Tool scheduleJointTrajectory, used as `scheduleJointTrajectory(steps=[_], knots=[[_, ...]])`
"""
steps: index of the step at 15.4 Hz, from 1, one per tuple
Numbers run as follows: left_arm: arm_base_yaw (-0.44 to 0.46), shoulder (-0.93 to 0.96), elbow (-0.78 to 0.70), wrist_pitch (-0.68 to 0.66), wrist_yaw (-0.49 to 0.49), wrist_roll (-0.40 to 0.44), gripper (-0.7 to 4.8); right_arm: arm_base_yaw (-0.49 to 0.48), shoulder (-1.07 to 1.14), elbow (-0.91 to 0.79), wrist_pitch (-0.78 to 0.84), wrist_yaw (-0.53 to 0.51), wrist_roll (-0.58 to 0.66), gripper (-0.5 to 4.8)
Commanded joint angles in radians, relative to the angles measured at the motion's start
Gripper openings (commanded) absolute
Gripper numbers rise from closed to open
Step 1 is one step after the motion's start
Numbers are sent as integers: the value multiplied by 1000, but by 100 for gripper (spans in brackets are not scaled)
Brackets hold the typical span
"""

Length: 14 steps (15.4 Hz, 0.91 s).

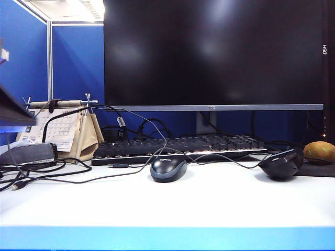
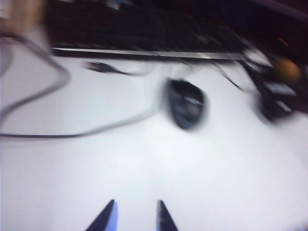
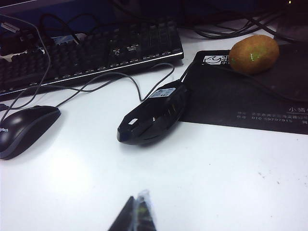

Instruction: Pick up the kiwi and place it near the upside-down mouse.

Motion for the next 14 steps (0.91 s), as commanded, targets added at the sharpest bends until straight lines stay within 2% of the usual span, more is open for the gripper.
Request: scheduleJointTrajectory(steps=[1,3,4,5,6,7,8,9,11,12,13,14], knots=[[0,-1,67,-62,246,118,116,2,-2,-6,1,-6,3,-5],[0,0,193,-182,244,192,123,2,-2,-6,0,-11,4,-5],[1,1,286,-262,211,295,125,2,-2,-6,0,-10,3,-5],[1,1,340,-308,194,356,125,1,-2,-6,0,-6,3,-5],[1,1,367,-335,185,377,126,2,-2,-6,0,-5,2,-5],[1,3,401,-377,180,393,149,1,-2,-6,0,-5,0,-6],[1,13,426,-414,182,394,222,1,-2,-6,0,-5,0,-5],[1,43,469,-491,210,390,346,2,-2,-6,0,-8,1,-5],[1,84,503,-537,214,391,355,2,-2,-6,-2,-46,1,-3],[1,100,505,-518,214,391,355,2,-2,-5,-2,-55,0,62],[1,106,505,-505,214,391,355,2,-2,-2,3,-54,-19,263],[1,108,505,-501,214,391,355,1,-2,12,7,-38,-20,319]])
